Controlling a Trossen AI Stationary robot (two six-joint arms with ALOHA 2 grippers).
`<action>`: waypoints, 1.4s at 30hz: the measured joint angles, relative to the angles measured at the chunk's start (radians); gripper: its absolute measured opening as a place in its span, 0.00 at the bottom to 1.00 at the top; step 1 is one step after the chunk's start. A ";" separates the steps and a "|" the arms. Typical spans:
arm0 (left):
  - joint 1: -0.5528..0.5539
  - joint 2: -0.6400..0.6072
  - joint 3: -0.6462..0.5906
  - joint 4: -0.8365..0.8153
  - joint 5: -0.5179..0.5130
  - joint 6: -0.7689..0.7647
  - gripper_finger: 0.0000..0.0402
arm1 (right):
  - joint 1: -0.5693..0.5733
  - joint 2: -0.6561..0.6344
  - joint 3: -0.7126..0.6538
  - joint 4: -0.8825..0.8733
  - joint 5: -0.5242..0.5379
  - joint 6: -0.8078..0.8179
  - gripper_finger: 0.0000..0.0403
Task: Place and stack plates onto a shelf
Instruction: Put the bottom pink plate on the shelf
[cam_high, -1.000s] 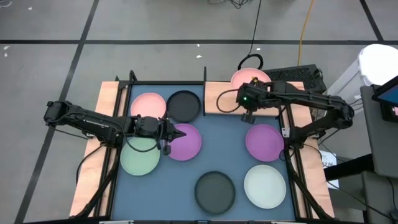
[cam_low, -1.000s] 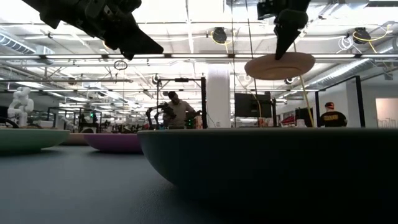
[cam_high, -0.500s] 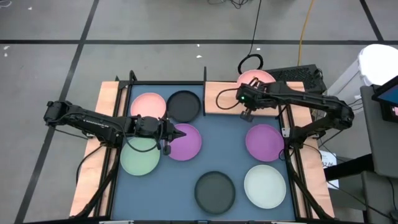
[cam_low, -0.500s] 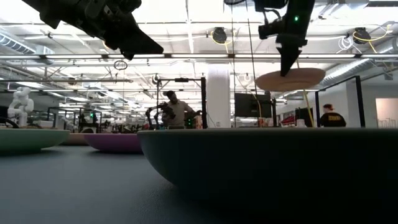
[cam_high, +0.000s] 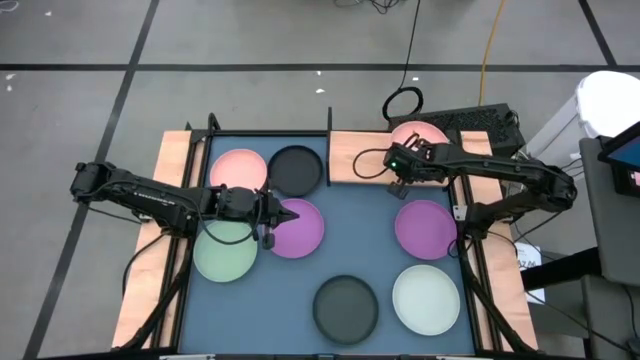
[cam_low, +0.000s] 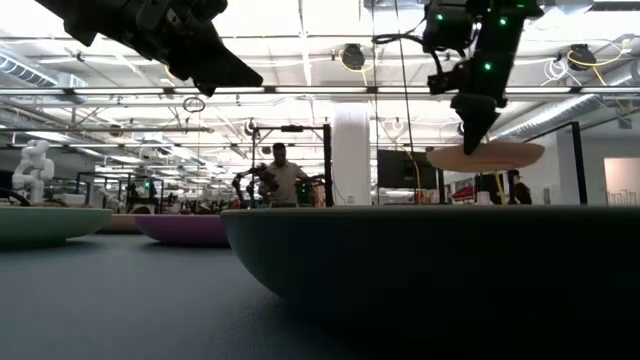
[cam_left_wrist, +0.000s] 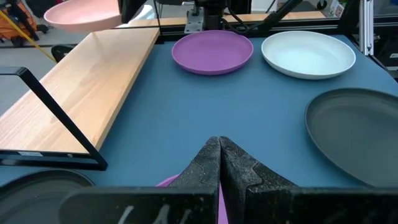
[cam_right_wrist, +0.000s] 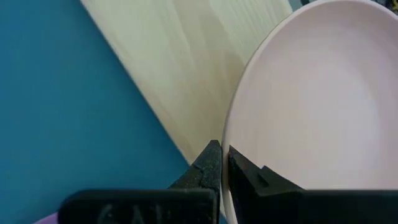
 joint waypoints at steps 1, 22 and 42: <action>0.000 0.000 0.000 0.000 0.000 0.000 0.00 | -0.002 -0.009 -0.016 0.013 0.000 0.004 0.00; 0.000 0.000 0.000 0.029 0.000 0.000 0.00 | -0.020 -0.082 -0.239 0.169 -0.002 0.015 0.00; 0.000 0.000 0.000 0.028 0.000 0.000 0.00 | -0.046 -0.081 -0.294 0.240 -0.003 0.004 0.00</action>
